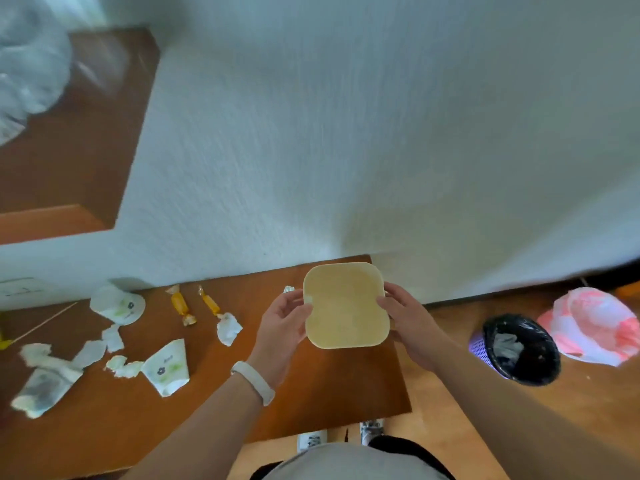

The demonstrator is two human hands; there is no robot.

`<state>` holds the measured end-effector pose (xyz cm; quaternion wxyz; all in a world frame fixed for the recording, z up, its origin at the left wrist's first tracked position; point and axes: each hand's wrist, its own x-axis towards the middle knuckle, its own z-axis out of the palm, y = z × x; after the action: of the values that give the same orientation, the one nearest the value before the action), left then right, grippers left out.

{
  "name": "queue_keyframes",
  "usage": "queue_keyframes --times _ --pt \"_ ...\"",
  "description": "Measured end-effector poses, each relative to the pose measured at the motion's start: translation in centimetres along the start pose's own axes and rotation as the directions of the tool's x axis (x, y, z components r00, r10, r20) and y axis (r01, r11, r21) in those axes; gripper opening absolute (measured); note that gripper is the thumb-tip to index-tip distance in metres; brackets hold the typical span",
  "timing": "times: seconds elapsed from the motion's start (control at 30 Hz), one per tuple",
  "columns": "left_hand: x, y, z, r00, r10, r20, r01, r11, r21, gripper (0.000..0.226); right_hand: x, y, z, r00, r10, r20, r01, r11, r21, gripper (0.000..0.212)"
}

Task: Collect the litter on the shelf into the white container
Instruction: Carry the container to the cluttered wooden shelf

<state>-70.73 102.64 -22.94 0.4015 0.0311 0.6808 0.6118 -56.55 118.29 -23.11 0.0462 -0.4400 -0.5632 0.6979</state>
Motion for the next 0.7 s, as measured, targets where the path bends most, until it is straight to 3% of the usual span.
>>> queue_keyframes --times 0.3,0.47,0.7 --pt "3.1 0.2 2.5 0.989 -0.061 -0.135 0.066 0.997 0.035 0.021 5.7 -1.2 -2.4 0.984 0.081 0.159 -0.083 0.997 0.006 0.021" --pt "3.9 0.6 2.9 0.982 -0.064 -0.175 0.074 0.996 0.048 0.019 7.2 -1.3 -3.1 0.977 0.091 0.195 -0.084 0.995 -0.046 0.03" --pt "4.0 0.2 3.0 0.977 -0.057 -0.204 0.075 0.994 0.081 0.024 7.8 -1.0 -3.8 0.963 -0.003 0.269 0.042 0.99 -0.138 0.031"
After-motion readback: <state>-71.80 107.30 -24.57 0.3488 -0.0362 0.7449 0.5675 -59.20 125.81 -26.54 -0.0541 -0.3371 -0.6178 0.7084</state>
